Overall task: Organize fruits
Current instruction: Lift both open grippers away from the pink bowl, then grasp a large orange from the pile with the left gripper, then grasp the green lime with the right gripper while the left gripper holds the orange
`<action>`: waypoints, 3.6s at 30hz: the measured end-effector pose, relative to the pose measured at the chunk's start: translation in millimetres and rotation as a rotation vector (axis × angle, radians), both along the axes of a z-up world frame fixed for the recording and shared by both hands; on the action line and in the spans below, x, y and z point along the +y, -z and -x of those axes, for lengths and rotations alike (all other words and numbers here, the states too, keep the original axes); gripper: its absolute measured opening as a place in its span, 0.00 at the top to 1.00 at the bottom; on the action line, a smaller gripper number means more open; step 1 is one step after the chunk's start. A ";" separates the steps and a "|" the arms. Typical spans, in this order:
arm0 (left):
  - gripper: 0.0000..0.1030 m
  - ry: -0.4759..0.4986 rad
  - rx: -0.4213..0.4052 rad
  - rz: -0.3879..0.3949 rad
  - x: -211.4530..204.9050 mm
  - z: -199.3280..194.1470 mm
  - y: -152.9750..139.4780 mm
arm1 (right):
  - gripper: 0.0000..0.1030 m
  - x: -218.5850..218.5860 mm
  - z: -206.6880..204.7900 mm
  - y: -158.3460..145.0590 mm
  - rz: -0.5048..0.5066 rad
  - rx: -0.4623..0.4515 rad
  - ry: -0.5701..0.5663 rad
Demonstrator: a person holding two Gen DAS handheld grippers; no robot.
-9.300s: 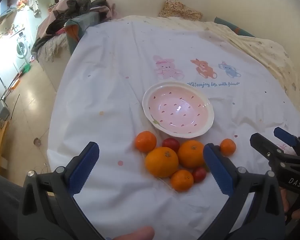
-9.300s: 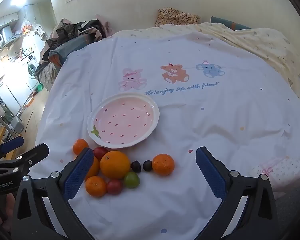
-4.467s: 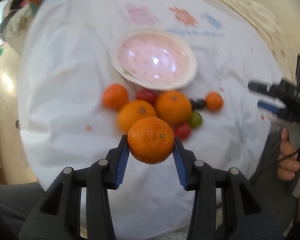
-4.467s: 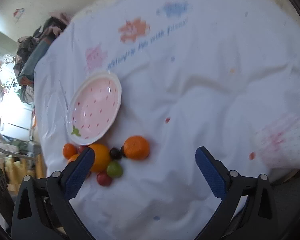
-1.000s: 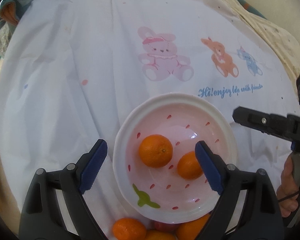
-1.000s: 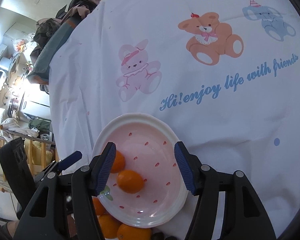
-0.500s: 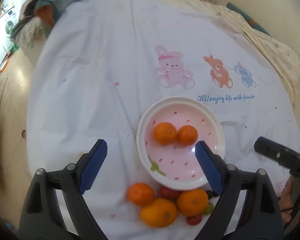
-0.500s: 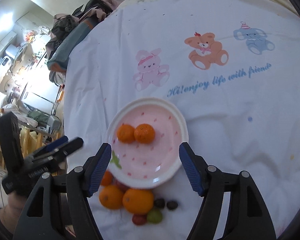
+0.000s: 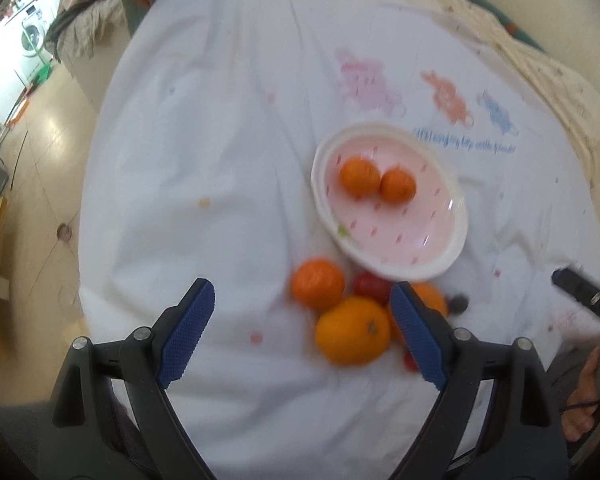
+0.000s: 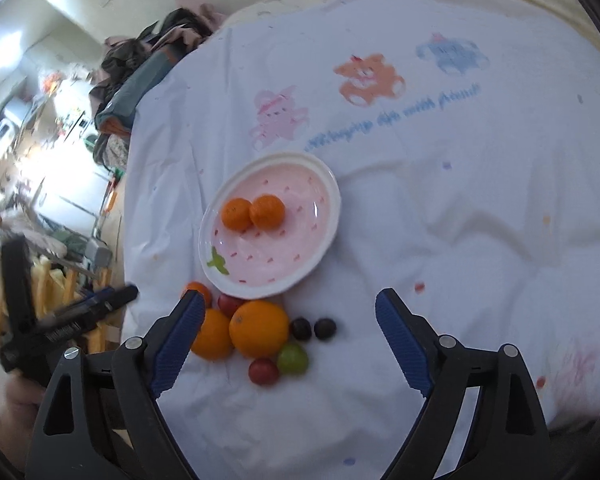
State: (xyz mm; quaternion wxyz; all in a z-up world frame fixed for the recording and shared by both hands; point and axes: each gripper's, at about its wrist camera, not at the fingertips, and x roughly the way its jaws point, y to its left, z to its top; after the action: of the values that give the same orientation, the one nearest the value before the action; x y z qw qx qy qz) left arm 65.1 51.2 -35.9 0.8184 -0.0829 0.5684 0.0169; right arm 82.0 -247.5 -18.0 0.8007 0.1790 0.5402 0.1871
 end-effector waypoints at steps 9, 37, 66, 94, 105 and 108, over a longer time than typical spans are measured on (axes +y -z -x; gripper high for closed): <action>0.15 0.182 0.156 -0.060 -43.5 8.8 47.3 | 0.13 -0.1 1.1 7.0 0.011 0.006 0.038; 0.42 0.300 0.220 -0.149 -92.2 -13.8 79.6 | 0.13 5.4 -10.9 20.7 0.012 0.067 0.020; 0.44 0.085 0.013 0.037 -32.5 23.6 8.0 | 0.56 38.0 3.0 82.0 0.054 0.295 -0.176; 0.44 0.030 0.028 0.053 -18.1 20.2 17.1 | 0.71 34.1 15.0 72.2 0.040 0.246 -0.186; 0.44 0.008 -0.042 0.013 -13.9 24.5 10.1 | 0.71 15.4 5.8 33.1 -0.085 0.147 -0.124; 0.44 0.006 -0.069 0.006 -13.3 25.5 3.1 | 0.71 11.8 2.2 22.8 -0.134 0.113 -0.099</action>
State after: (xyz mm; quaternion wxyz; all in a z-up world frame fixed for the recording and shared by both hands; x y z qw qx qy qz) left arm 39.6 37.8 -39.0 0.8374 -0.0840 0.5400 0.0099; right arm 79.8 -235.7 -40.8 0.7448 0.2154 0.5791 0.2519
